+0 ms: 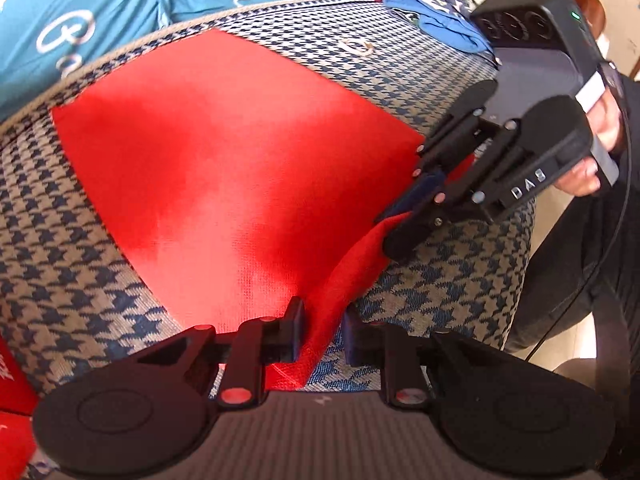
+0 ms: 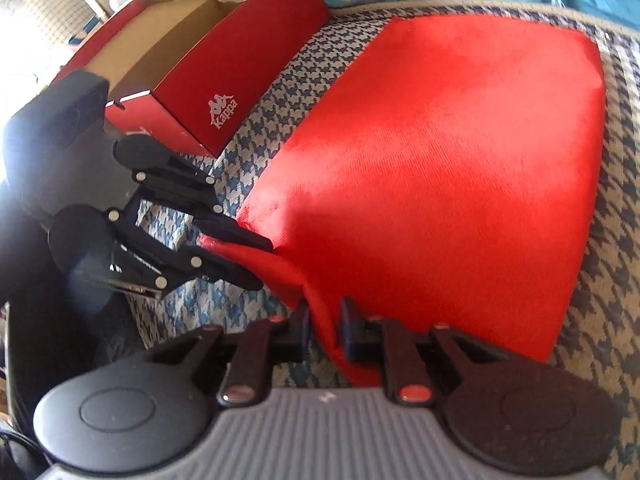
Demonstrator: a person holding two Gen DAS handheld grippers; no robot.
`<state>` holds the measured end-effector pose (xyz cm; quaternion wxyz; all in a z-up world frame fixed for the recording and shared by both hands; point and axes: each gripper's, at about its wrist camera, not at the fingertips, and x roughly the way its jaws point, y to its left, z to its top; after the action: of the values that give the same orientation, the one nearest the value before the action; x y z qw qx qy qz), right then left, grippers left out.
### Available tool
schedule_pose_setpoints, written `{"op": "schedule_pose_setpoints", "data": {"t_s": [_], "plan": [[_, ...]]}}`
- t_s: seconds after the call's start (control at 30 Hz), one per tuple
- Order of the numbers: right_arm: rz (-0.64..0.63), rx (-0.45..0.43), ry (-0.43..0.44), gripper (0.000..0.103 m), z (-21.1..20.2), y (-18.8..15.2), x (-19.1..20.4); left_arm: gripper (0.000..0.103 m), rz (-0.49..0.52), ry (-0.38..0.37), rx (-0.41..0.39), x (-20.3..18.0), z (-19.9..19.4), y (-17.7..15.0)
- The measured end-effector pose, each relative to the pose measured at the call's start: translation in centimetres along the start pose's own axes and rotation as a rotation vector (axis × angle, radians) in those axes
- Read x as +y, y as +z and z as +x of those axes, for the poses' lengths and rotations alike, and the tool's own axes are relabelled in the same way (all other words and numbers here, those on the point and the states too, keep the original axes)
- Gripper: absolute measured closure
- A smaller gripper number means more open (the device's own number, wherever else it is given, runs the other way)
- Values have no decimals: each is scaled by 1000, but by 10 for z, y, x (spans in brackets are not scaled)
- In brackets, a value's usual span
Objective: Fold shopping bag
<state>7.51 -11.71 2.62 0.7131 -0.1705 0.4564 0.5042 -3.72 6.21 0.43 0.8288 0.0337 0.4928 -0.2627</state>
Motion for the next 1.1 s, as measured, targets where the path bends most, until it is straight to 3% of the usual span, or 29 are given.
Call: {"op": "schedule_pose_setpoints", "data": {"t_s": [0.07,0.13,0.33,0.37,0.47,0.8,1.1], "plan": [[-109,-23,-55,70,-5,-5,13,86,-32,-6,18,6,4,7],[-189,-36,-73,66,-9,-11,21,86,-50,-10,39,8,6,10],[-317,-92,-126,68,-14,-20,37,86,-94,-9,92,11,11,20],[-305,-97,-126,76,-12,-17,38,86,-100,-10,98,12,11,21],[-252,-92,-120,86,-7,-12,37,86,-114,-11,105,13,12,22],[90,-68,-46,89,0,2,-1,84,-171,-18,100,19,10,20],[101,-35,-97,91,8,9,3,82,-266,2,24,20,0,2]]}}
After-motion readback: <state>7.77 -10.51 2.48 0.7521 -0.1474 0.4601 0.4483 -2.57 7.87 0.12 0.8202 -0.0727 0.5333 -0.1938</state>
